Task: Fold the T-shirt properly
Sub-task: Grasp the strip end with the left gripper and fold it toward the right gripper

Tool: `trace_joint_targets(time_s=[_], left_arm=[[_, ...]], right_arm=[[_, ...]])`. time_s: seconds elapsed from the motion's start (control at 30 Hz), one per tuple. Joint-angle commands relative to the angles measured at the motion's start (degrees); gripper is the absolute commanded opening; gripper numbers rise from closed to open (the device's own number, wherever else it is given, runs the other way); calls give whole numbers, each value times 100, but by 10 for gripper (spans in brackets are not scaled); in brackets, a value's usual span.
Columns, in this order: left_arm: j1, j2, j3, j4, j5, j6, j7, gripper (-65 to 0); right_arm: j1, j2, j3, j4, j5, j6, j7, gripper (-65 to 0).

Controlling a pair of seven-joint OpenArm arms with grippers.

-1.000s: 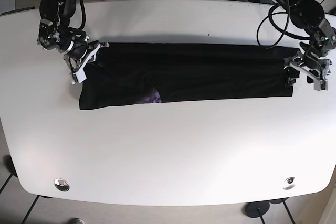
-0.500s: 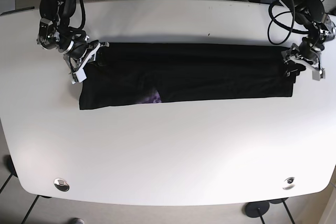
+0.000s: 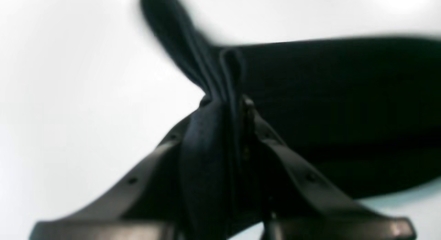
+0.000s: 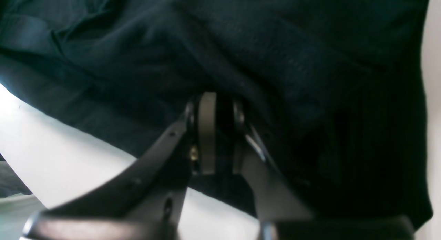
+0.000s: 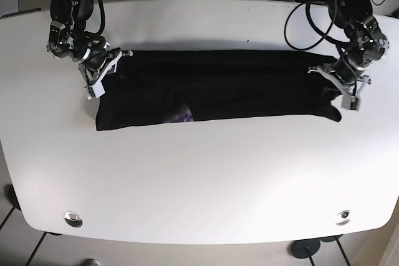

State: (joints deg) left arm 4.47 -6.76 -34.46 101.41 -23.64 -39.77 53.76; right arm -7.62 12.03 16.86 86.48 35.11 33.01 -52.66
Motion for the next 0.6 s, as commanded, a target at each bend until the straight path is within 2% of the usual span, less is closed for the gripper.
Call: trace_joint_targets(time_s=[0.03,0.1,0.33,0.5,0.53,0.6], left_arm=[[94,250,364,484,-76,-23,-79,-615],[111,505,848,545,-76,210,-79,-615],[41,909,2184,352,-85,904,-105,-614],[-258,909,2562,-114,-111,1344,-343,-612],[-258,909,2589,-184,-120,1388,-431,-607],[-328,901,2782,-272,-93,1397,-492,-542]], right_arm=[[45,50,6,78,18,8,5,-585],[54,50,-3,78,18,8,5,-585],[54,50,-3,78,18,0,5,-585],[54,50,-3,78,18,0,5,-585],[54,50,-3,78,18,8,5,-585],[54,41,-3,78,18,8,5,-585]])
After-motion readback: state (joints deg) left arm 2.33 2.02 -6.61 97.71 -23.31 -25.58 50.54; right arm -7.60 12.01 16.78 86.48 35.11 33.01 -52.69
